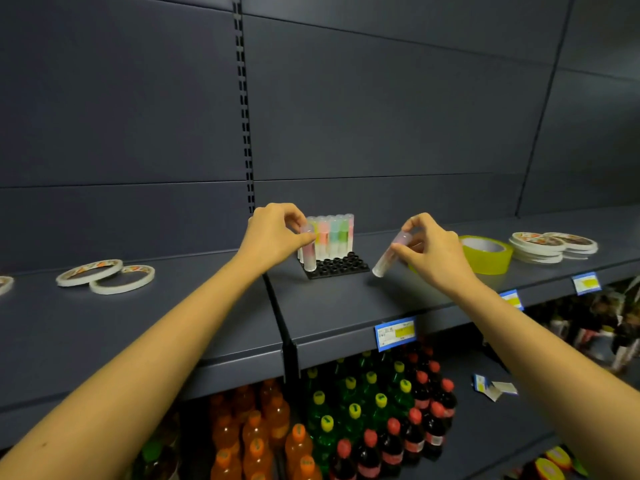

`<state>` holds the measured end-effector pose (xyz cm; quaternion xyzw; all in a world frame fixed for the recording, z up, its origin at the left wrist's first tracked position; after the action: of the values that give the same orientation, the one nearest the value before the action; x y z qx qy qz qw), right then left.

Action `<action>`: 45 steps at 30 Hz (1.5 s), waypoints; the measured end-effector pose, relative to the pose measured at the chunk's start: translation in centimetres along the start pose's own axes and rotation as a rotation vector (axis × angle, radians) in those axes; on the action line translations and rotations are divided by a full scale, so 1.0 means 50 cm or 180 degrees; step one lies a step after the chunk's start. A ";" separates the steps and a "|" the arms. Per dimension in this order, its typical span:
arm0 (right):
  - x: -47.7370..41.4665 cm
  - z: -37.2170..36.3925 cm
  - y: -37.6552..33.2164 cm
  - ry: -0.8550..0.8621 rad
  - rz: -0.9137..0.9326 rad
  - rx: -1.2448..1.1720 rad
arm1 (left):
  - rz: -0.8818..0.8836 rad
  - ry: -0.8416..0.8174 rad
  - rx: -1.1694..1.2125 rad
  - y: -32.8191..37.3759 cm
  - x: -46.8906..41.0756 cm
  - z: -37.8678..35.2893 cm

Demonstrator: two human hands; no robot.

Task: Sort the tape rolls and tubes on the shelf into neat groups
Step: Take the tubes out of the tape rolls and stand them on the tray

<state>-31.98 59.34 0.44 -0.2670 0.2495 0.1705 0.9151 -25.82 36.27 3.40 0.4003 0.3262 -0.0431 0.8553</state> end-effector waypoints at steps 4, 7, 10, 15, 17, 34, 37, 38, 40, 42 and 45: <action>-0.045 -0.025 0.017 0.0059 0.0124 -0.0001 | -0.0046 0.0035 -0.0089 -0.014 -0.030 -0.016; -0.087 -0.050 0.023 0.0065 0.0231 -0.0083 | -0.0083 0.0062 -0.0158 -0.027 -0.052 -0.027; -0.134 -0.079 0.023 -0.0072 0.0327 -0.0048 | -0.0037 0.0147 -0.0139 -0.042 -0.071 -0.035; -0.197 -0.131 0.023 -0.0128 0.0535 0.0022 | 0.0038 0.0169 -0.0202 -0.065 -0.096 -0.053; -0.212 -0.149 0.028 -0.0177 0.0578 0.0028 | 0.0039 0.0191 -0.0239 -0.069 -0.101 -0.057; -0.318 -0.156 0.003 -0.0406 0.1537 0.1131 | 0.0212 0.0338 -0.0549 -0.076 -0.113 -0.082; -0.319 -0.143 -0.011 -0.0167 0.1725 0.1132 | 0.0278 0.0379 -0.0588 -0.082 -0.116 -0.092; -0.317 -0.140 -0.015 -0.0078 0.1730 0.0979 | 0.0304 0.0378 -0.0601 -0.085 -0.116 -0.095; -0.311 -0.136 -0.022 0.0020 0.1764 0.0706 | 0.0335 0.0388 -0.0674 -0.091 -0.114 -0.101; -0.307 -0.137 -0.030 0.0023 0.1865 0.0612 | 0.0321 0.0432 -0.0816 -0.095 -0.113 -0.106; -0.303 -0.140 -0.043 0.0016 0.2026 0.0532 | 0.0291 0.0418 -0.1187 -0.097 -0.114 -0.116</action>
<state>-45.97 50.90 4.49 -0.0999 0.3357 0.4263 0.8340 -34.92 36.06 0.90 0.2514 0.3651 0.0831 0.8925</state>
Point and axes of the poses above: each hand's wrist, its own x-axis away from the middle knuckle, its own z-axis out of the back of the hand, y = z × x, the point moved 3 cm from there along -x, towards the middle knuckle, and after that the axes turned 14 degrees about x, right-handed, at the moved point
